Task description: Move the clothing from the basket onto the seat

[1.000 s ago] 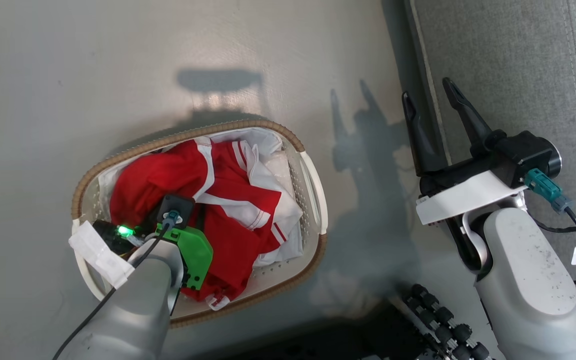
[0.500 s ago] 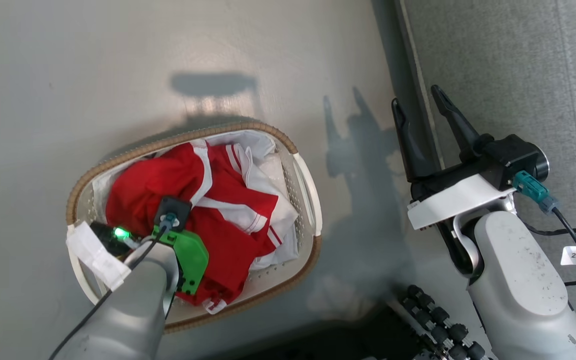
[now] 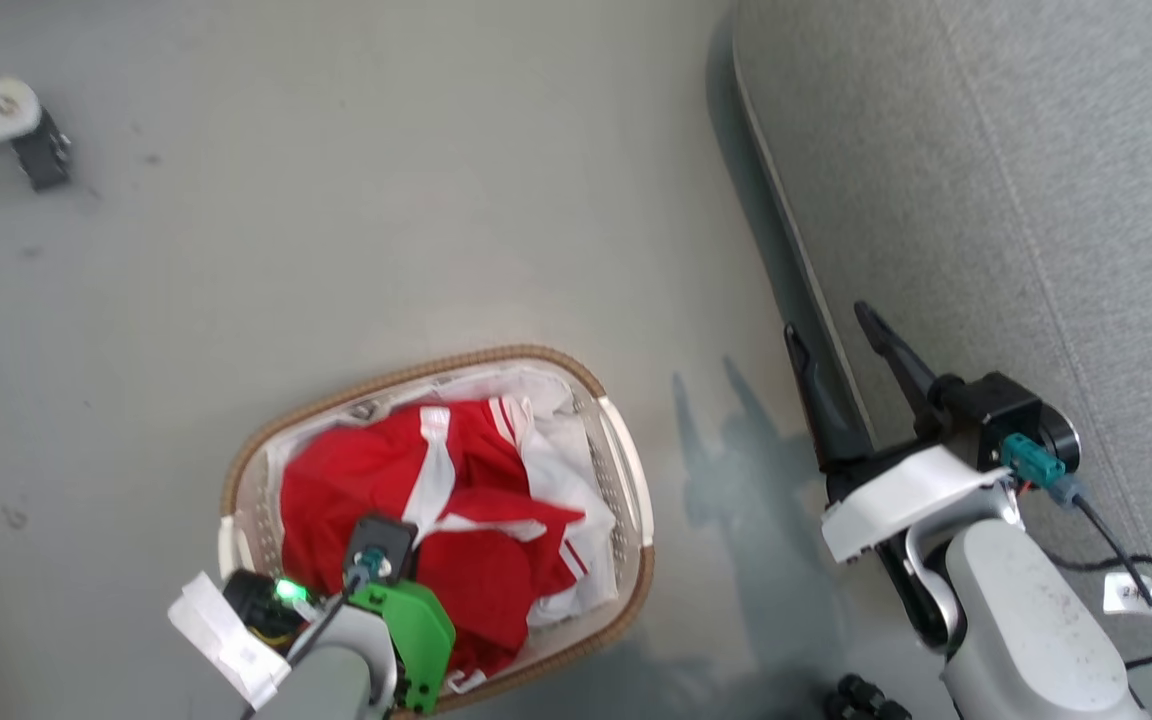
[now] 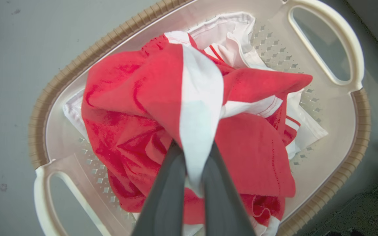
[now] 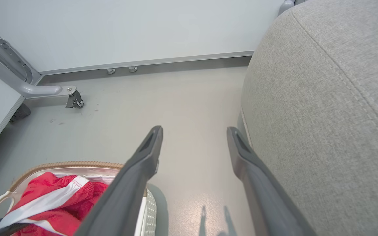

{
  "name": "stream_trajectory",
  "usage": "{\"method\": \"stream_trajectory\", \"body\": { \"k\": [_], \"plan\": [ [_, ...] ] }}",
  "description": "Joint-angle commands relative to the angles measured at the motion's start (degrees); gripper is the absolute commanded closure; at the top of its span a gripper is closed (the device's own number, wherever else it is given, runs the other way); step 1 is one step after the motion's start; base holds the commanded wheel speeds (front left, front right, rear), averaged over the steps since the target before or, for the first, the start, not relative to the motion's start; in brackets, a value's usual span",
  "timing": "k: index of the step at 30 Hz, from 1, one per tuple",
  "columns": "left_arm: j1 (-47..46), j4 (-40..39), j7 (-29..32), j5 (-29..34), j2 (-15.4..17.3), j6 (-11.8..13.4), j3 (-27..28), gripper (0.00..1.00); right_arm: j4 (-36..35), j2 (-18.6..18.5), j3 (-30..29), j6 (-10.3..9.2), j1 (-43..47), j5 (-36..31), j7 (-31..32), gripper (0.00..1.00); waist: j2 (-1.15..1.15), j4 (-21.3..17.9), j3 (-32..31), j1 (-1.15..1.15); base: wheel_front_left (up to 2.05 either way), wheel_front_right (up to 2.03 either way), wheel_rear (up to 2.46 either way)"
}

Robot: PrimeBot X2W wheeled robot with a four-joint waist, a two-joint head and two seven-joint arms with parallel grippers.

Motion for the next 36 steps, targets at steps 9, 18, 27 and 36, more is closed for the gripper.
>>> {"method": "stream_trajectory", "body": {
  "k": [9, 18, 27, 36],
  "plan": [
    [7.65, -6.4, -0.05, 0.44, -0.02, -0.25, -0.15, 1.0, 1.47, -0.3, -0.88, -0.06, 5.43, 0.32, -0.25, 0.0, 0.0, 4.7, -16.02, 0.0, 0.0, 0.0, 0.0],
    [12.01, -16.55, -0.05, 0.98, 0.02, 0.04, 2.67, 1.0, 2.91, -0.35, -0.97, -0.06, 9.67, 0.73, -0.24, 0.0, 0.0, 7.03, -22.57, 0.0, 0.0, 0.0, 0.0],
    [14.45, -32.81, -0.06, 2.62, 0.02, -0.78, 8.52, 1.0, 3.35, -0.48, -1.56, -0.06, 13.07, 0.62, -0.19, 0.0, 0.0, 8.96, -27.19, 0.0, 0.0, 0.0, 0.0],
    [11.67, -47.51, -0.05, 2.17, 0.0, -1.25, 11.39, 1.0, 3.69, -0.31, -0.24, -0.06, 14.7, 1.1, -0.19, 0.0, 0.0, 9.01, -29.29, 0.0, 0.0, 0.0, 0.0]
  ]
}}
